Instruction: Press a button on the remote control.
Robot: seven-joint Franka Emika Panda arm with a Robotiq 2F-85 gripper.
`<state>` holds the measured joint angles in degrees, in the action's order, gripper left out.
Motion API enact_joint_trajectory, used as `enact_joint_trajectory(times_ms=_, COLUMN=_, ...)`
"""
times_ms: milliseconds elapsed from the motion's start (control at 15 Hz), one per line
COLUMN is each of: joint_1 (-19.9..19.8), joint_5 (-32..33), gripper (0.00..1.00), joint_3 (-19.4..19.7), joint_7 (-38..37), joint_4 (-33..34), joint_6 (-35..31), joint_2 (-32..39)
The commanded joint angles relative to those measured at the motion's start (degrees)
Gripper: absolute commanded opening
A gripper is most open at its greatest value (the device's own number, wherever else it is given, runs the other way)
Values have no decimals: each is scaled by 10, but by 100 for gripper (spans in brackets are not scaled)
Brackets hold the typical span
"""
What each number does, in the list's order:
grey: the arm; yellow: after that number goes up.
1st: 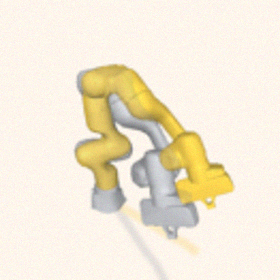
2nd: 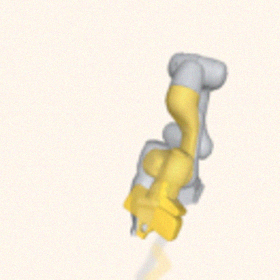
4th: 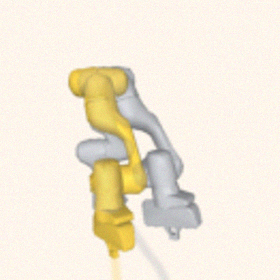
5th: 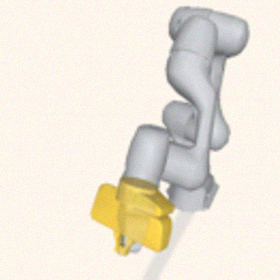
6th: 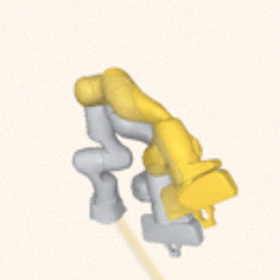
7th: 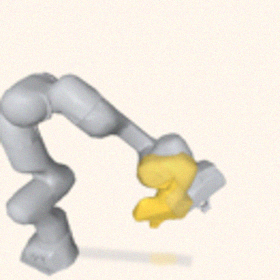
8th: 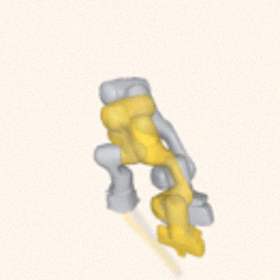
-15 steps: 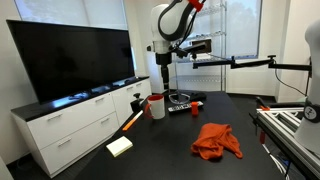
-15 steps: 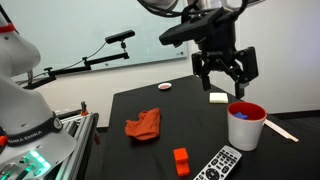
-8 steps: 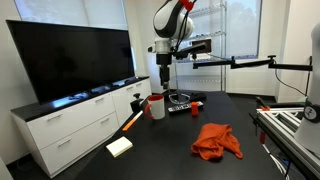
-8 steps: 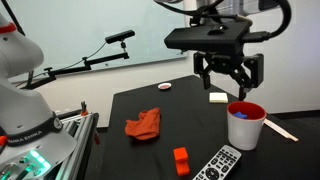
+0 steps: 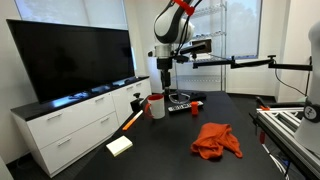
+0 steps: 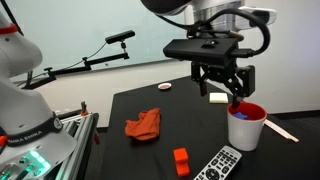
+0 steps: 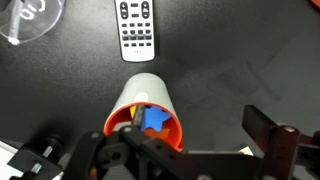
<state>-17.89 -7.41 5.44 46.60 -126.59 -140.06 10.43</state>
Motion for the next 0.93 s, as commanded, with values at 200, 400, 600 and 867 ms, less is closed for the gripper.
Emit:
enact_joint_trajectory(times_ms=200, joint_1=2, joint_5=31, gripper=100, joint_3=36, joint_7=-42, joint_4=10, joint_6=-4, joint_2=20)
enact_joint_trajectory(times_ms=400, joint_1=-1, joint_5=32, gripper=100, joint_3=42, joint_7=-44, joint_4=11, joint_6=-6, joint_2=45)
enact_joint_trajectory(times_ms=600, joint_1=-1, joint_5=38, gripper=100, joint_3=42, joint_7=-56, joint_4=13, joint_6=-13, joint_2=68)
enact_joint_trajectory(times_ms=867, joint_1=-8, joint_5=44, gripper=100, joint_3=42, joint_7=-63, joint_4=26, joint_6=-22, joint_2=88)
